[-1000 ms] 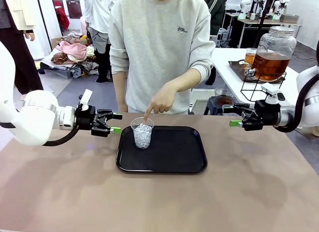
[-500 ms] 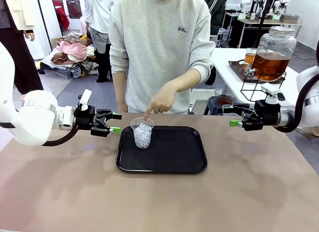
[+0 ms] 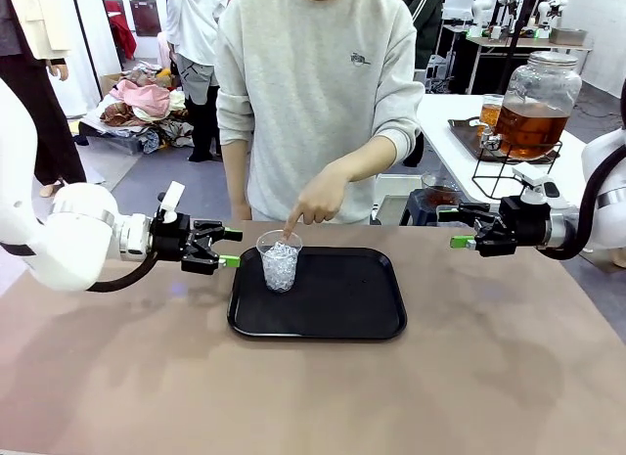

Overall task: Pour the drink into the iced cup.
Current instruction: Pick up the iced cup indicated by the human and present it to them.

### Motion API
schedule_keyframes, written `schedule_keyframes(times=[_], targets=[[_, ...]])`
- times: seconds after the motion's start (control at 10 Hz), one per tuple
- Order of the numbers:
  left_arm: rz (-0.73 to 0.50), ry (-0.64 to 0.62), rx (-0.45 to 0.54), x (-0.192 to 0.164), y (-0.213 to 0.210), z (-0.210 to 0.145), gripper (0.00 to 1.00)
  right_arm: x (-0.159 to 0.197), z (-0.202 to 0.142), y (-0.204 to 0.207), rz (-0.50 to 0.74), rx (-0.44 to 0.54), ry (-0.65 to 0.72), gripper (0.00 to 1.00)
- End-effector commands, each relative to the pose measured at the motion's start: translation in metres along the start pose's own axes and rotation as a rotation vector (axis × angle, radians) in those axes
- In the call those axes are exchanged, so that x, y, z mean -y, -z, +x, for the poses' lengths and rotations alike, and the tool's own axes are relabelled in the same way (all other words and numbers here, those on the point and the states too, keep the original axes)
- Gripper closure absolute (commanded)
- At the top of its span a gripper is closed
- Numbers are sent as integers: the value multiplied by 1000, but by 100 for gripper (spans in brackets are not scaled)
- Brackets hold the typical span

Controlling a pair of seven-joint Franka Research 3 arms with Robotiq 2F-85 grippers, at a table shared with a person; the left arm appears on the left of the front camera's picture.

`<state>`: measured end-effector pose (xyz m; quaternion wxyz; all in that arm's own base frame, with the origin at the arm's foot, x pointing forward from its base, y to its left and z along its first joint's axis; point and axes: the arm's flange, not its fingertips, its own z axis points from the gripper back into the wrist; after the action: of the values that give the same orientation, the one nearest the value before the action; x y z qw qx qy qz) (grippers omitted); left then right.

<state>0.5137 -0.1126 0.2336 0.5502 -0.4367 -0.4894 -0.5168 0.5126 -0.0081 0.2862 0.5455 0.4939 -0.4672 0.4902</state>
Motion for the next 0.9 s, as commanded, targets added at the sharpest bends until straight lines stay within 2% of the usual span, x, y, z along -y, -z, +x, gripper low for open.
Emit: schedule_keyframes(times=[0.0,0.8], targets=[[2,27,25,-3,6,-7,0,1,3,0,-4,-8,-4,0],[-2,19,32,-3,27,-20,0,1,3,0,-4,-8,-4,0]])
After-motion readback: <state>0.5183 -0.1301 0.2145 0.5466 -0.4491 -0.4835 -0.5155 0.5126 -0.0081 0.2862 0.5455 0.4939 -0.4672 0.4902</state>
